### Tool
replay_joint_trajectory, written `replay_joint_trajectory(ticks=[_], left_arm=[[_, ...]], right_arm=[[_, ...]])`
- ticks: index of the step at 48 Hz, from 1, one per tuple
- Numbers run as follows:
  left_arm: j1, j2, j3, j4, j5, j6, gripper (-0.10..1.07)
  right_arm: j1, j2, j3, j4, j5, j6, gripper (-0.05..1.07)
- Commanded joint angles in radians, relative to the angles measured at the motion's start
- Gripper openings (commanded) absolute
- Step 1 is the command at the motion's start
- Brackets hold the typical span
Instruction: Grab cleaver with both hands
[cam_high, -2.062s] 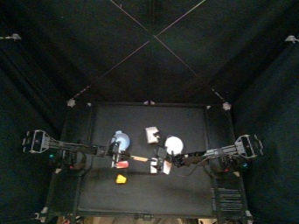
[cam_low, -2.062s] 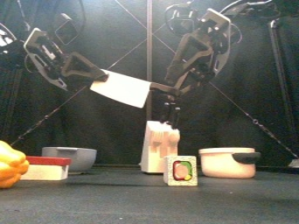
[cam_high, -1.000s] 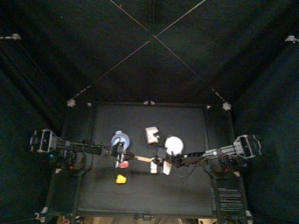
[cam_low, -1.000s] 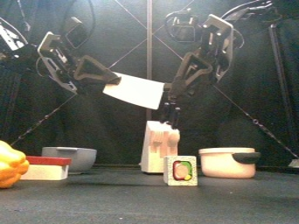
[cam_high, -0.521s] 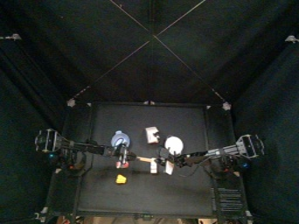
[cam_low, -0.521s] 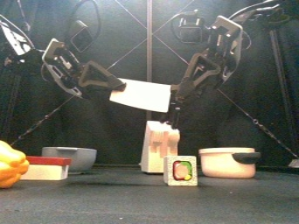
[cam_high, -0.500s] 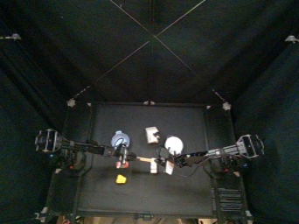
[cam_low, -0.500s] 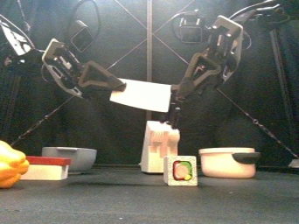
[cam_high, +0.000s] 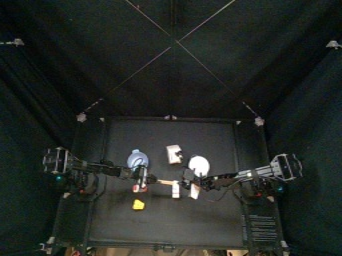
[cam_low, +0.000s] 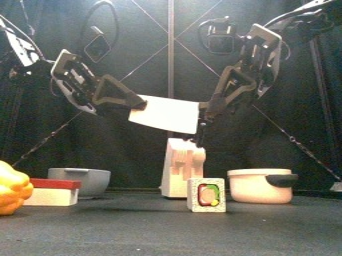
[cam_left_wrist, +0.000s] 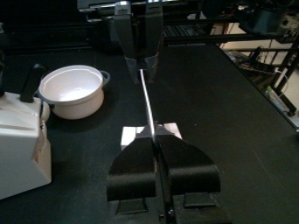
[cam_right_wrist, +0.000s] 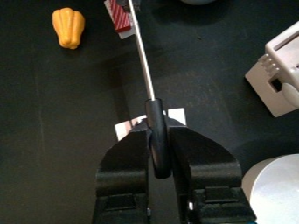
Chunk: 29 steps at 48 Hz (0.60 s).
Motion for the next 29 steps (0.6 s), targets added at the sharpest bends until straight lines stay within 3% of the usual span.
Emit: replay_joint_trajectory(ticks=[1,29], left_arm=[[-0.002,0.002,0.002,0.006,0.0,0.0,0.23],[0.002,0.018,-0.006,0.006,0.0,0.0,0.23]], right_arm=[[-0.014,-0.028,0.003,0.006,0.014,0.003,0.36],[-0.023,-0.029,0.012,0.006,0.031,0.005,0.36]])
